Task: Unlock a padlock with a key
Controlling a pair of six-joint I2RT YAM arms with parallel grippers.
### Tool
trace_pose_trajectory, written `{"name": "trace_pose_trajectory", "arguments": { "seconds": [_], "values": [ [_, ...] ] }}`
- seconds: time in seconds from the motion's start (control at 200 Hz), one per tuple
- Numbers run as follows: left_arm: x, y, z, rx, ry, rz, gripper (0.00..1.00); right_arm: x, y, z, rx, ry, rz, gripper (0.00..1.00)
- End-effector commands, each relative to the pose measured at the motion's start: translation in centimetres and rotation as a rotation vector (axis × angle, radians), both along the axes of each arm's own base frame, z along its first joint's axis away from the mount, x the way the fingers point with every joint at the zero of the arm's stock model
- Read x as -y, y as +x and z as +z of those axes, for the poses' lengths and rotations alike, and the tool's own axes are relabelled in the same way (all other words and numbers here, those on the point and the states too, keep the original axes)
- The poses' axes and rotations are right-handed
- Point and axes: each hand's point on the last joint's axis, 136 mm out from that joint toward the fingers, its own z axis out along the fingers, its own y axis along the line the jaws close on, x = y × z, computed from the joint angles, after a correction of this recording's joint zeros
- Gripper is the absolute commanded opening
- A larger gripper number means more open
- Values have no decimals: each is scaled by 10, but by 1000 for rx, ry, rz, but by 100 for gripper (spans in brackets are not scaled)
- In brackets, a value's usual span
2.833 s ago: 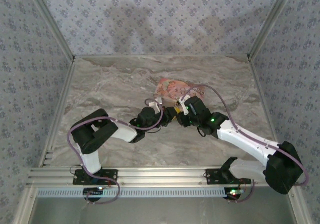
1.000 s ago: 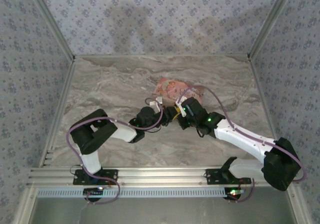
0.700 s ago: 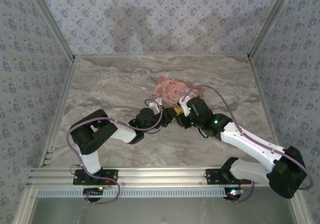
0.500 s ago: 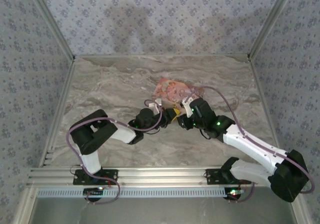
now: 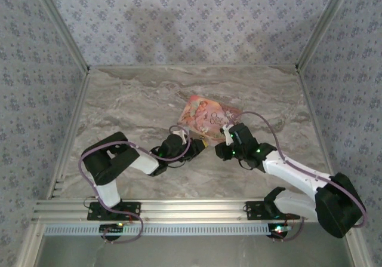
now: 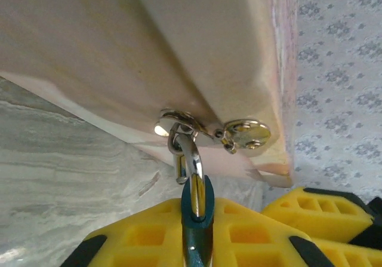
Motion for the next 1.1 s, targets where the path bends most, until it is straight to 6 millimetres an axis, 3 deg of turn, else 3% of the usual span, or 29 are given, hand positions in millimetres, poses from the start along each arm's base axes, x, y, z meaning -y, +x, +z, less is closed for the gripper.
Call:
{"name": "trace_pose_trajectory", "arguments": {
  "seconds": [0.0, 0.33, 0.515, 0.739, 0.899, 1.094],
  "values": [
    [-4, -2, 3, 52, 66, -8, 21, -1, 9, -2, -17, 45, -42, 22],
    [-20, -6, 8, 108, 191, -19, 38, 35, 40, -3, 10, 4, -228, 22],
    [-30, -3, 22, 152, 231, 3, 42, 41, 65, 8, 46, -1, -255, 24],
    [-51, 3, 41, 211, 313, 50, 49, 45, 90, 7, 59, -21, -271, 26],
    [-76, 11, 58, 280, 421, 105, 52, 43, 80, 18, 83, -30, -256, 34],
    [-111, 26, 74, 280, 562, 175, 58, 40, 47, 28, 127, -34, -239, 44]
  ]
}}
